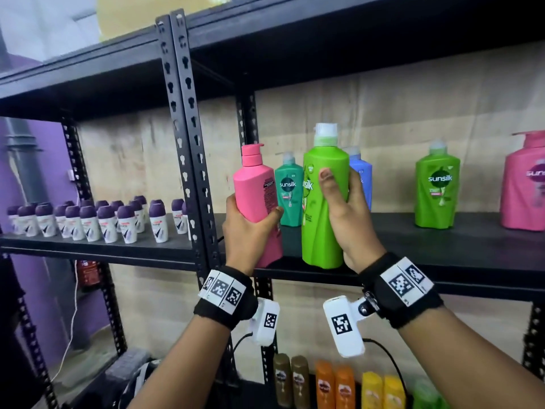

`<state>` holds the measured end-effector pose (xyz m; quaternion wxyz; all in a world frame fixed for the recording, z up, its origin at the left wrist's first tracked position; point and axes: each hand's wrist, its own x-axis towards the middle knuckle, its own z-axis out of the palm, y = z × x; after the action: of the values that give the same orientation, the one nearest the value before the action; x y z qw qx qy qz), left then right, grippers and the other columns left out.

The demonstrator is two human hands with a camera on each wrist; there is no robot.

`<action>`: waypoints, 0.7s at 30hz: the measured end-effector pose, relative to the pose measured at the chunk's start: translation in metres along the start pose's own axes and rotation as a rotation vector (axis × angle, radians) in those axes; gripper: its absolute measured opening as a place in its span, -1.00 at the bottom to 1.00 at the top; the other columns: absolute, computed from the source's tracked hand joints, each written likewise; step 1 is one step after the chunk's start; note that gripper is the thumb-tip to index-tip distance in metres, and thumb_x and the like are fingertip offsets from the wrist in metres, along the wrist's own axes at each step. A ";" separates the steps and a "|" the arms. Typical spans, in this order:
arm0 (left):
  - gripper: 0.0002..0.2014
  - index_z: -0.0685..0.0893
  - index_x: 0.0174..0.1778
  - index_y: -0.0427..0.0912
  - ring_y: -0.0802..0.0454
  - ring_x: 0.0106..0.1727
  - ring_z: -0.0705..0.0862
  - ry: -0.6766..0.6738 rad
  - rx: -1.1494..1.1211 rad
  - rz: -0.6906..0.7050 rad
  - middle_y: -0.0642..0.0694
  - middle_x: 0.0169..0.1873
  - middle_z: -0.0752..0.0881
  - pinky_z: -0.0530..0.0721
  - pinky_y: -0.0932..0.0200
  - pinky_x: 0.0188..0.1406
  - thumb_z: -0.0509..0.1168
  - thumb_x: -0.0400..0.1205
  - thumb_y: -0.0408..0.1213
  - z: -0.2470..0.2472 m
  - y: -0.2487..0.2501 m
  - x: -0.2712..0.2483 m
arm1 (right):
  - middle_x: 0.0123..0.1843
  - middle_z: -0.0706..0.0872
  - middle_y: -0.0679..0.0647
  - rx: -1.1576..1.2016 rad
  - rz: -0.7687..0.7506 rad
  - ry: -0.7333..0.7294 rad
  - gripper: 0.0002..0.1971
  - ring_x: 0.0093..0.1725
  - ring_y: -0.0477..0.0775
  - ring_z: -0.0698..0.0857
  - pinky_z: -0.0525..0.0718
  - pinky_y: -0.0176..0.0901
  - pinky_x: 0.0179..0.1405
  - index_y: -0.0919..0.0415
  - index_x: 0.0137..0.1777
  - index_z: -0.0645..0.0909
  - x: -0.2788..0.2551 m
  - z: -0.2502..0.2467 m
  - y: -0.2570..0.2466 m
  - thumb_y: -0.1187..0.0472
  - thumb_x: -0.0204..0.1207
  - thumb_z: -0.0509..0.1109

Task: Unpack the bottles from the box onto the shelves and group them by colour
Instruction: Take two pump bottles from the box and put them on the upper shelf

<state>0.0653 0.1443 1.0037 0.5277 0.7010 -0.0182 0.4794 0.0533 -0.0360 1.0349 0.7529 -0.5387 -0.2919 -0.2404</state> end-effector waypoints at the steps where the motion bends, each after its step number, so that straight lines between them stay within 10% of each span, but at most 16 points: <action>1: -0.34 0.50 0.13 0.08 0.35 -0.24 0.71 -0.008 0.008 -0.009 0.16 -0.14 0.72 0.66 0.34 -0.32 0.57 0.19 0.21 0.002 -0.004 0.002 | 0.21 0.81 -0.18 -0.003 0.020 0.007 -0.56 0.22 -0.11 0.79 0.75 0.14 0.28 -0.18 0.35 0.59 0.003 0.002 0.006 -0.32 0.54 0.43; 9: -0.36 0.49 0.20 0.04 0.33 -0.21 0.71 -0.026 0.064 -0.049 0.13 -0.10 0.72 0.55 0.50 -0.43 0.62 0.31 0.08 0.019 -0.034 0.022 | 0.21 0.81 -0.17 -0.067 0.084 0.052 -0.36 0.22 -0.13 0.78 0.72 0.14 0.34 -0.14 0.40 0.58 0.019 0.013 0.059 -0.42 0.40 0.46; 16: -0.35 0.47 0.27 -0.02 0.06 -0.10 0.72 -0.051 0.137 -0.041 -0.01 -0.05 0.73 0.55 0.34 -0.31 0.58 0.38 0.14 0.035 -0.055 0.041 | 0.11 0.80 -0.31 -0.212 0.045 0.059 -0.46 0.09 -0.36 0.75 0.68 -0.45 0.05 -0.08 0.51 0.53 0.040 0.018 0.092 -0.22 0.59 0.47; 21: -0.31 0.42 0.37 -0.10 -0.13 -0.02 0.72 -0.091 0.183 -0.072 -0.11 0.05 0.72 0.60 0.15 -0.15 0.58 0.45 0.09 0.044 -0.066 0.056 | 0.46 0.58 0.13 -0.404 0.143 0.054 -0.33 0.44 0.10 0.61 0.56 0.11 0.50 -0.10 0.63 0.39 0.065 0.022 0.107 -0.26 0.57 0.44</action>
<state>0.1591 0.1673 0.9960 0.4770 0.7675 0.0271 0.4273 0.1683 0.0139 1.0142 0.6523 -0.6915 -0.1783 -0.2543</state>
